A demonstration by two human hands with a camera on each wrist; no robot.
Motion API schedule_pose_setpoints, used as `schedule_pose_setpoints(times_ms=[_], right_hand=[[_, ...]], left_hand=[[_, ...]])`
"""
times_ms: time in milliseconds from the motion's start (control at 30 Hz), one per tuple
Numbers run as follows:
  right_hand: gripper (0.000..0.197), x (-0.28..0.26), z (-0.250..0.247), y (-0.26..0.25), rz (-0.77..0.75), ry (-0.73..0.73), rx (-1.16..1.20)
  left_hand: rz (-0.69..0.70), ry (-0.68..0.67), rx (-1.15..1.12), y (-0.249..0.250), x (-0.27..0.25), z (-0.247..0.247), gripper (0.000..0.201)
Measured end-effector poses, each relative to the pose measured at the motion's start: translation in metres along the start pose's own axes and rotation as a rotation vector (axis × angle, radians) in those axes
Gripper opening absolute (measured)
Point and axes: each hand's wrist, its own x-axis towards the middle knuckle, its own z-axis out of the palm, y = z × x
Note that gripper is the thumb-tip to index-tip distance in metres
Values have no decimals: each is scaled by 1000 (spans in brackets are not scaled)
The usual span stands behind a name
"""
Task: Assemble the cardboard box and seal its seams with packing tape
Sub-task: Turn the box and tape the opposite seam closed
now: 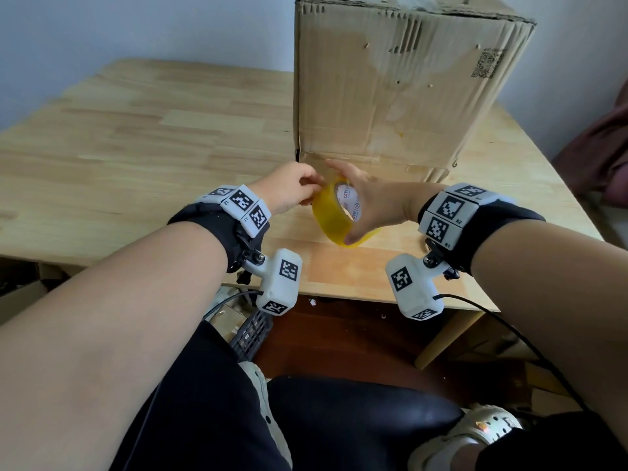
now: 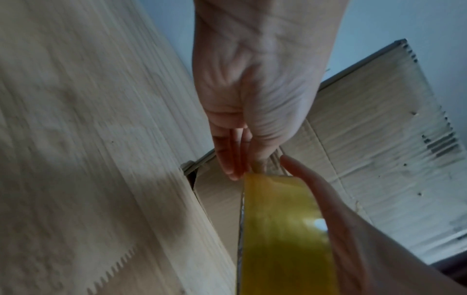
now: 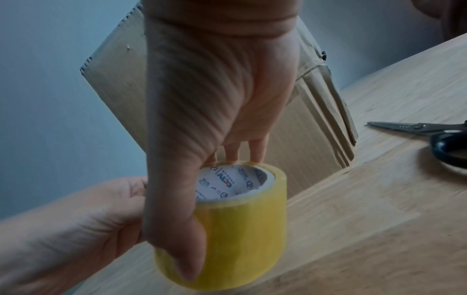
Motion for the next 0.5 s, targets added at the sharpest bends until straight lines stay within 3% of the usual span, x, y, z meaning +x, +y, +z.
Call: schedule_pose_setpoints(times_ms=[233, 500], right_hand=[[131, 3, 4, 1, 15, -9, -16], [127, -1, 8, 2, -15, -9, -68]], left_hand=[[21, 44, 162, -2, 1, -2, 9], [36, -39, 488, -5, 1, 3, 10]])
